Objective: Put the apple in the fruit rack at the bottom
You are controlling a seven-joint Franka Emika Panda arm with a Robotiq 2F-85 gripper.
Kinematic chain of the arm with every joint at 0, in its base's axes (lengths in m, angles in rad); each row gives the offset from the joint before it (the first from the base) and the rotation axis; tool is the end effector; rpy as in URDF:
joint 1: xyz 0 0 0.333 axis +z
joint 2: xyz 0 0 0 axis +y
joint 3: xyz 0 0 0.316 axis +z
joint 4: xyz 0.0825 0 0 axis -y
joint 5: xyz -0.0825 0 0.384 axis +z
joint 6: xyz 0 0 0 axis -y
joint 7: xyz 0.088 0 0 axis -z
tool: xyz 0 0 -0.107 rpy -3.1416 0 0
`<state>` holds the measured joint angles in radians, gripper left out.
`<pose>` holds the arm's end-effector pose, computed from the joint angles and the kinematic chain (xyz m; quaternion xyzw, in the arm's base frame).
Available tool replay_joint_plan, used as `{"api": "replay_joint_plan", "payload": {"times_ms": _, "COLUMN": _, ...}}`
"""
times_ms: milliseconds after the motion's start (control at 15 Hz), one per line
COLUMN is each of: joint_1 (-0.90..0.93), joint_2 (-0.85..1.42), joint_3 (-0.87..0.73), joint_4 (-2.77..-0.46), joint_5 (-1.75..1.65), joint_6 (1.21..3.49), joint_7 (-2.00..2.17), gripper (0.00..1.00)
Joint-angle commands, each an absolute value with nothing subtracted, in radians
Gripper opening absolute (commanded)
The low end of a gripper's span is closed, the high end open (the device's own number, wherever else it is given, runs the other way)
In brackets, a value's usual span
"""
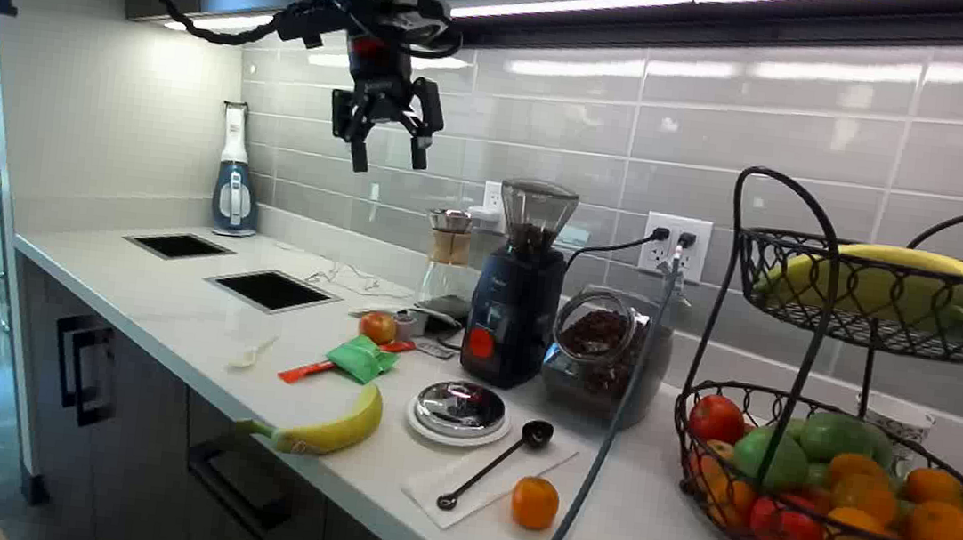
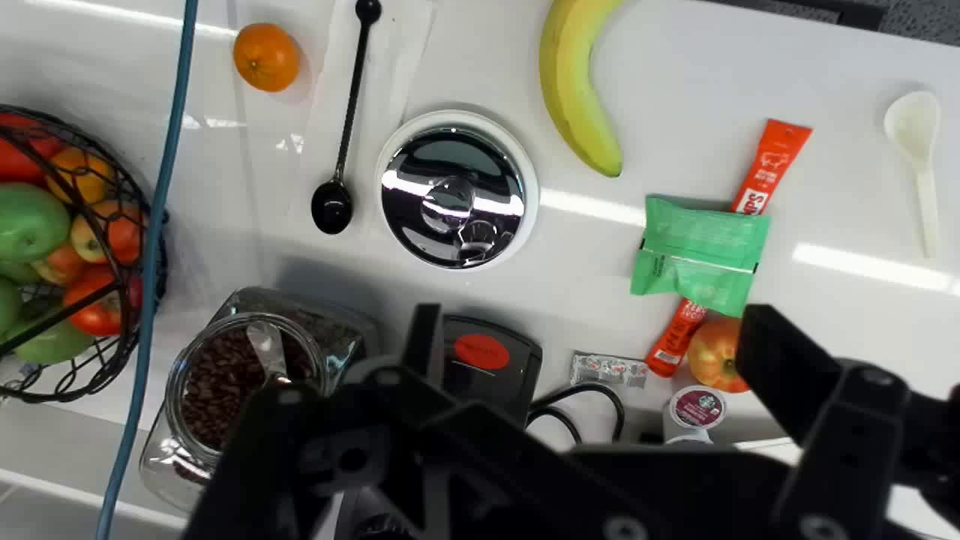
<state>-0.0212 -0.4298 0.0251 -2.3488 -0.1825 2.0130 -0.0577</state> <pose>0.4305 -0.0082 0.5039 0.9928 0.0648 0.0440 0.0906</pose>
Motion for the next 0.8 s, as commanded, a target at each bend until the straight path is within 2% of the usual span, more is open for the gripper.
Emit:
{"api": "replay_joint_plan", "payload": {"times_ms": 0, "joint_1": -0.014, "joint_2": -0.429, "joint_3": 0.019, "joint_4": -2.346, "joint_5": -0.185, "joint_6": 2.010, "joint_7": -0.055, "gripper": 1.00}}
{"api": "replay_joint_plan", "payload": {"times_ms": 400, "joint_1": -0.014, "joint_2": -0.429, "joint_3": 0.019, "joint_4": -2.346, "joint_5": -0.185, "joint_6": 2.010, "joint_7": -0.055, "gripper": 1.00}}
{"api": "replay_joint_plan", "payload": {"times_ms": 733, "joint_1": 0.064, "joint_2": -0.249, "joint_3": -0.005, "joint_4": -2.411, "joint_5": -0.023, "joint_6": 2.094, "joint_7": -0.201, "gripper": 1.00}}
